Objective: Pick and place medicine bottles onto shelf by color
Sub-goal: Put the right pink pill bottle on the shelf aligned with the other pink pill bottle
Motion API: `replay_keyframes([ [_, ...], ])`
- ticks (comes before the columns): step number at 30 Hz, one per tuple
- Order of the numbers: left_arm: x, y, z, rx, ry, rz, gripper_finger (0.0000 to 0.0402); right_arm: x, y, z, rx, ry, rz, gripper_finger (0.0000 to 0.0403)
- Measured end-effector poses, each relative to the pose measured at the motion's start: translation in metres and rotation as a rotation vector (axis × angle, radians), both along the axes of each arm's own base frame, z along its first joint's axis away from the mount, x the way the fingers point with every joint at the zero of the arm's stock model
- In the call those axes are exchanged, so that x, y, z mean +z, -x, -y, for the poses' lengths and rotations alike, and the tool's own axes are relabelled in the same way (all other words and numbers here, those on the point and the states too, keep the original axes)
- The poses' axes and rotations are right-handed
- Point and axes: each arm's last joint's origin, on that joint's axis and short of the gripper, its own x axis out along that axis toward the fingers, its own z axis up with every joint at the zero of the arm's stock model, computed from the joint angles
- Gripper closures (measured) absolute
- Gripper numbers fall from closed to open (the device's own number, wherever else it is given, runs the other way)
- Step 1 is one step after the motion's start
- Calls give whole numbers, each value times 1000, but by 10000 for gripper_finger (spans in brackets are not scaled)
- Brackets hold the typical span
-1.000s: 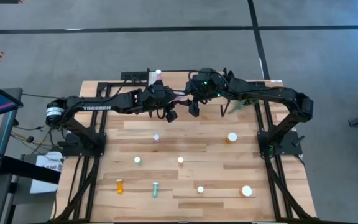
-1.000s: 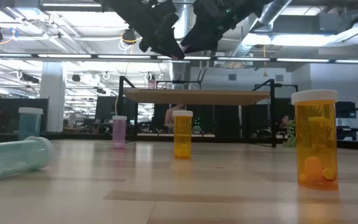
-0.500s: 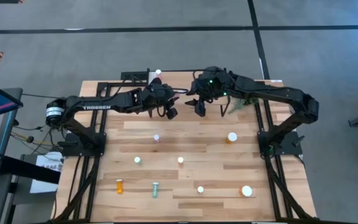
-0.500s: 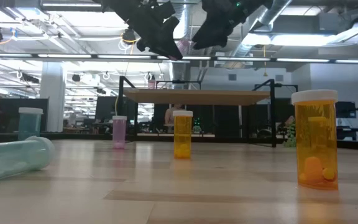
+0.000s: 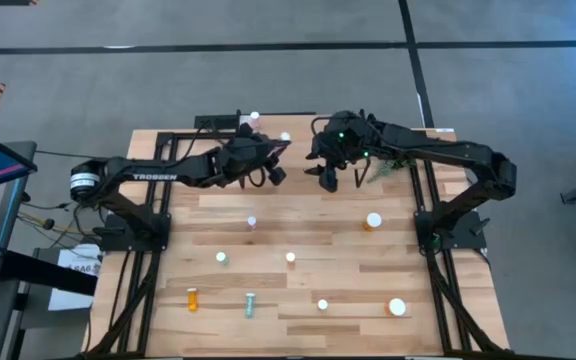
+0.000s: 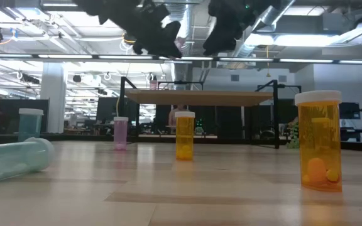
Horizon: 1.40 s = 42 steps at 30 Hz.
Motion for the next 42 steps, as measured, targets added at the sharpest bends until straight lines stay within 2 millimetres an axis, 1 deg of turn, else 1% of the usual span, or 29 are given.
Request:
replay_keyframes([
  [3, -11, 10, -5, 71, -8, 63, 314, -2, -1, 0, 3, 8, 17, 173],
  [10, -37, 22, -9, 197, -26, 148, 314, -9, -1, -6, 22, 30, 87, 173],
  [15, -48, 32, -10, 327, -66, 216, 313, -24, 9, -14, 24, 33, 163, 173],
  [19, -56, 40, -13, 322, -45, 283, 313, -30, 22, -18, 7, 28, 228, 173],
  [22, -61, 44, -16, 339, -33, 296, 313, -31, 29, -20, -2, 28, 285, 173],
  [27, -59, 44, -17, 339, -28, 328, 313, -26, 35, -24, 5, 36, 336, 173],
  [31, -56, 43, -14, 343, -35, 365, 313, -22, 33, -27, 15, 46, 370, 173],
  [40, -45, 35, 3, 437, -65, 389, 313, -21, 32, -28, 0, 61, 385, 173],
  [42, -47, 30, 3, 455, -69, 383, 313, -20, 32, -28, 0, 64, 394, 173],
])
